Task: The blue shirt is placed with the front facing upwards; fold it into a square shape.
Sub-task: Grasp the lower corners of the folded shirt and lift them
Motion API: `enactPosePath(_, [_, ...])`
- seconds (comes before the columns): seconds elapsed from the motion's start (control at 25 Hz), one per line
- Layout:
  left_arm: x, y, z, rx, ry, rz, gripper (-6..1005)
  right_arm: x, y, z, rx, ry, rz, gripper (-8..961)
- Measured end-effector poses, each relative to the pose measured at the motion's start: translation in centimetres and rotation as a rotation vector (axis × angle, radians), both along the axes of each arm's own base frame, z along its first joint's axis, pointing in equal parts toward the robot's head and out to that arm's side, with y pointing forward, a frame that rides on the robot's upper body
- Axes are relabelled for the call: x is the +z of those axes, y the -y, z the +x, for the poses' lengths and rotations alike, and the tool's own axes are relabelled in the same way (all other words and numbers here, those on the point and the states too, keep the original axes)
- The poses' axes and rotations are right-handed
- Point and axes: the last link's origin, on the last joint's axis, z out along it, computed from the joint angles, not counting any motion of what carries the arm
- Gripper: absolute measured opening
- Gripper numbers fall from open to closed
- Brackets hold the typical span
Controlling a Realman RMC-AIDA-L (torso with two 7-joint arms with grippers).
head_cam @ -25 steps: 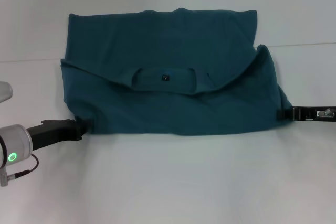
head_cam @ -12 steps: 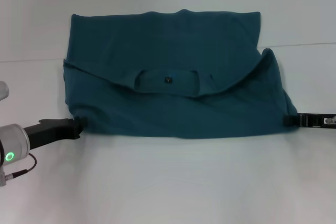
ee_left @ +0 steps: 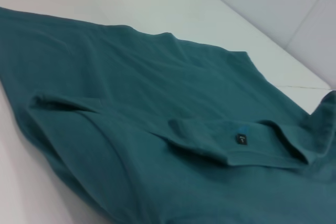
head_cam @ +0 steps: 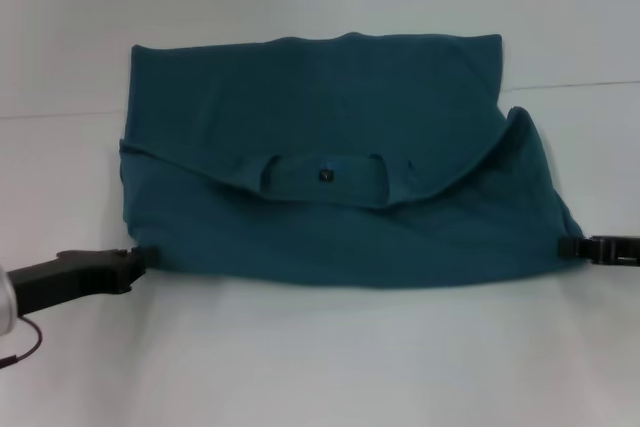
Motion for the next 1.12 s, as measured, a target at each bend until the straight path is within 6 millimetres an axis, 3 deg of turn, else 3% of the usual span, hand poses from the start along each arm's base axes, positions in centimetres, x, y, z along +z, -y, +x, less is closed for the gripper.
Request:
enactPosePath(0.36, [0.9, 2.8, -0.4, -0.031, 0.020, -0.093, 17, 0.1, 2.9, 0.2, 0.106, -0.012, -0.065, 34])
enactPosePath(0.64, [2.5, 4.7, -1.6, -0.009, 0.047, -0.127, 21, 0.5, 6.4, 1.0, 0.181, -0.060, -0.078, 35])
enactPosePath(1.12, [3.1, 6.4, -1.8, -0.025, 0.037, -0.221, 27, 0.6, 11.1, 2.0, 0.260, -0.097, -0.107, 34])
